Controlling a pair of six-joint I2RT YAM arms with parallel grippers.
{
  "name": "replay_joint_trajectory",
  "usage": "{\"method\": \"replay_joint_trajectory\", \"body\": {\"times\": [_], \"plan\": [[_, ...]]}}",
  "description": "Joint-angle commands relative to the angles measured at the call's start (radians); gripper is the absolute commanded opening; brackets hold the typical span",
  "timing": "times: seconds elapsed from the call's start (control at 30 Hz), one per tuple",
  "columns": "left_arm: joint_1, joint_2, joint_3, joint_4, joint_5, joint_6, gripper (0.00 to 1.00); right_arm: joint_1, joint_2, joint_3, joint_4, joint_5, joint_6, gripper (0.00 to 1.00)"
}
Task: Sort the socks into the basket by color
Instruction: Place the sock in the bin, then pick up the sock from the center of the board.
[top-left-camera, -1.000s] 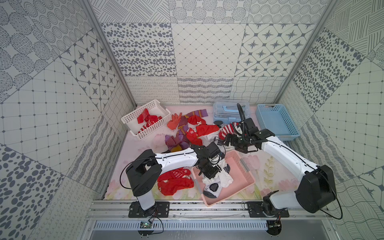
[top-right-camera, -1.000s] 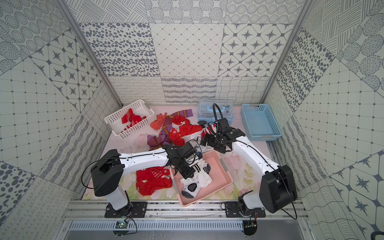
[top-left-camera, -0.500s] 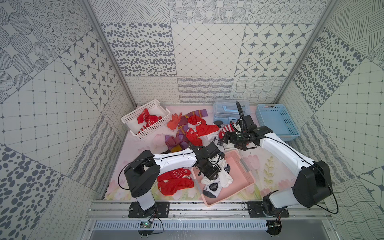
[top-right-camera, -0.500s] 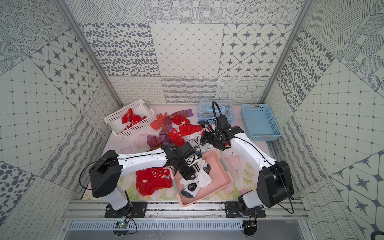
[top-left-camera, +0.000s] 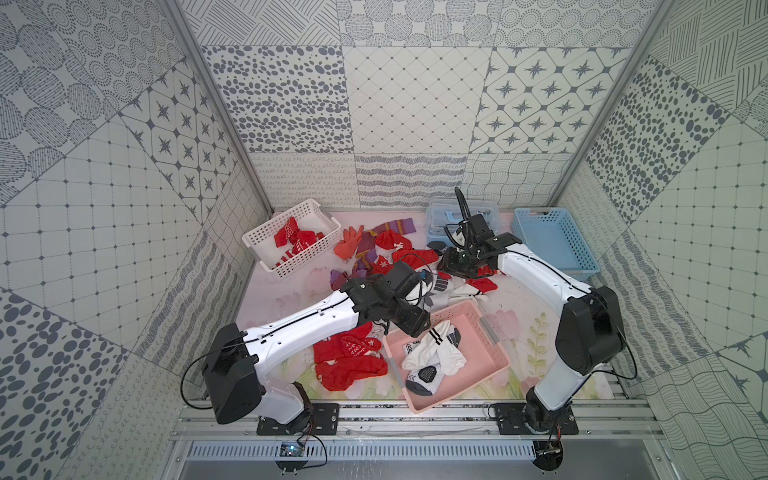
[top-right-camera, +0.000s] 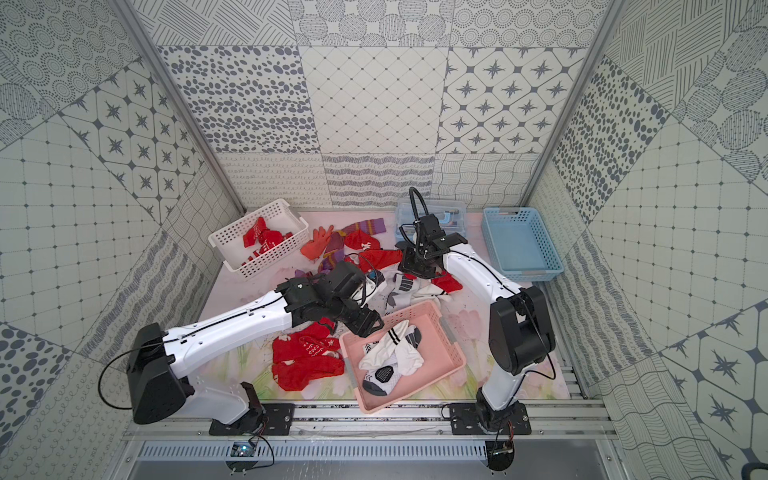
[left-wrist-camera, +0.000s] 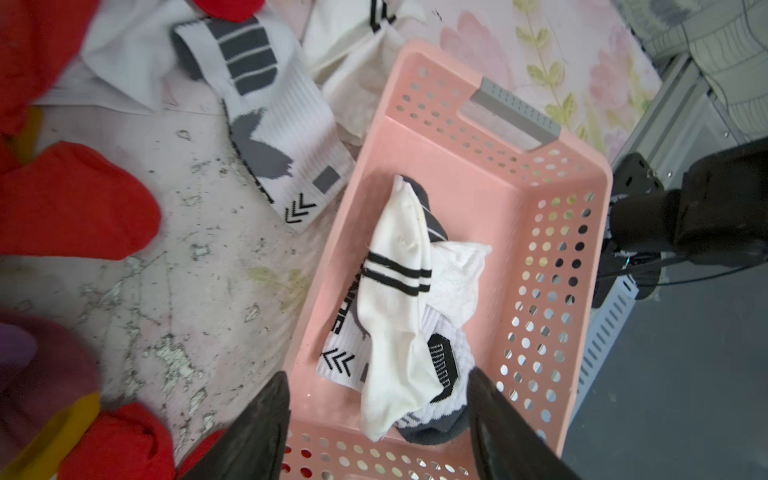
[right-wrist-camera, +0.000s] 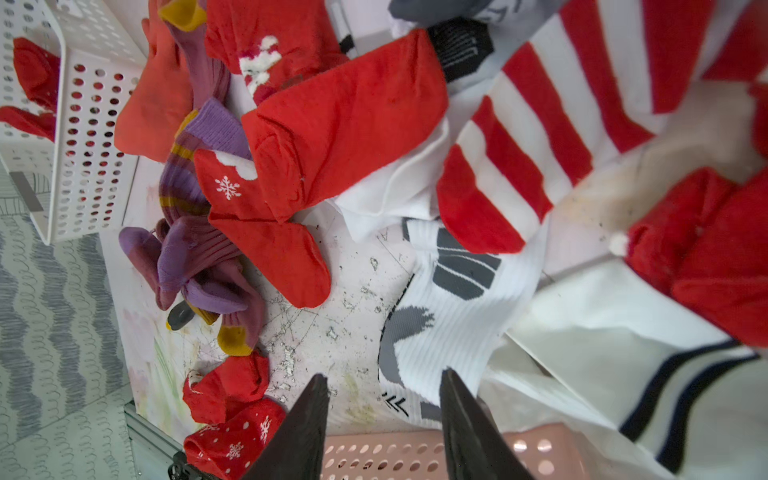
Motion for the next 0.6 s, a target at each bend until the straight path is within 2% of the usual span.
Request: {"method": "replay_joint_trajectory", "body": {"times": [0.0, 0.27, 0.37, 0.57], "plan": [[0.078, -0.075, 0.021, -0.071, -0.087, -0.168, 0.68, 0.021, 0.082, 0.076, 0.028, 0.016, -0.039, 0.44], [0.143, -0.180, -0.023, -0.049, -0.140, -0.315, 0.68, 0.027, 0.259, 0.205, 0.052, 0.006, -0.042, 0.52], [0.145, -0.186, -0.023, -0.060, -0.149, -0.326, 0.69, 0.030, 0.300, 0.229, 0.052, 0.029, -0.039, 0.55], [0.147, -0.187, -0.016, -0.070, -0.160, -0.323, 0.68, 0.029, 0.353, 0.253, 0.072, 0.079, -0.031, 0.54]]}}
